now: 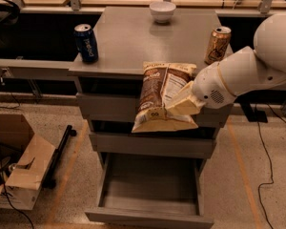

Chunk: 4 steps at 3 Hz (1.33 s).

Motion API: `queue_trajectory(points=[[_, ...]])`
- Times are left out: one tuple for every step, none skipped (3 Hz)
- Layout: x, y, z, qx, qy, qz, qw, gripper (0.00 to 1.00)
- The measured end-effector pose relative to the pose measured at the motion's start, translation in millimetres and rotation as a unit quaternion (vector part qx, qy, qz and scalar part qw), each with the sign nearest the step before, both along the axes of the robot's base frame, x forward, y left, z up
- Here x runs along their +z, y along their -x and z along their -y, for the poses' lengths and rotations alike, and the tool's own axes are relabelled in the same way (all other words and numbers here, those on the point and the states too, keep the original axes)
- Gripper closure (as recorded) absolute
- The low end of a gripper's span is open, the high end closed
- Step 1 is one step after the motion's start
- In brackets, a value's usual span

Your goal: Place brown chip bag into bottom drawer

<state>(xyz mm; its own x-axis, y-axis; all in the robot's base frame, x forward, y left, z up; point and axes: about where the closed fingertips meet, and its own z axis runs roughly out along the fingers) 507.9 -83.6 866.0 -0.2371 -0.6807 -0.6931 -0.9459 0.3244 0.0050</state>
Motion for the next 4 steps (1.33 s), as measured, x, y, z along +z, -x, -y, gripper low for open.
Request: queue_trajectory(points=[[-46.1,-15.2,-16.5,0.009,0.003,-0.028,0.9996,1.00],[-95.9,-28.5,-24.3,0.002,0.011,-0.062,0.9980,1.00],[-100.8,-29.6,-25.8,0.002,0.011,-0.066,0.9978,1.00],[-96.2,-30.1,-29.9,0.018,0.018,-0.066,0.9975,1.00]])
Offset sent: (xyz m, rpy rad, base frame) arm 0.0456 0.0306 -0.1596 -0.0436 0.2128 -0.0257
